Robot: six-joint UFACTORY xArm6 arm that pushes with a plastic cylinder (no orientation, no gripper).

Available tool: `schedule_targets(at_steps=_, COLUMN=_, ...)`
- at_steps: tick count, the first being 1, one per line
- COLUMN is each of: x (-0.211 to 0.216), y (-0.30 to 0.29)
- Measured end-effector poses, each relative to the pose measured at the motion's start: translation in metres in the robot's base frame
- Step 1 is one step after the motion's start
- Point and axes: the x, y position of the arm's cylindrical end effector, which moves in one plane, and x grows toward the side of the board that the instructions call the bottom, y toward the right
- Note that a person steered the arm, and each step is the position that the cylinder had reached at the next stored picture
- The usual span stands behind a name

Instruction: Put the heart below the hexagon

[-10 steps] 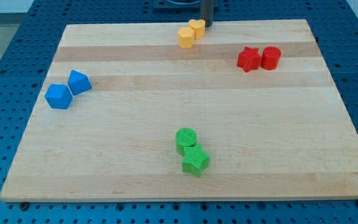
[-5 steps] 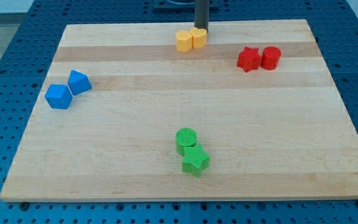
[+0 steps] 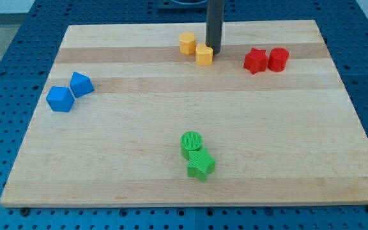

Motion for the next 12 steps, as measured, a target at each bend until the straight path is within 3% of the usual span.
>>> schedule_targets(at_steps=3, x=0.036, y=-0.013)
schedule_targets(at_steps=5, x=-0.002, y=-0.013)
schedule_targets(at_steps=9, x=0.022, y=-0.026)
schedule_targets(at_steps=12, x=0.007, y=-0.042)
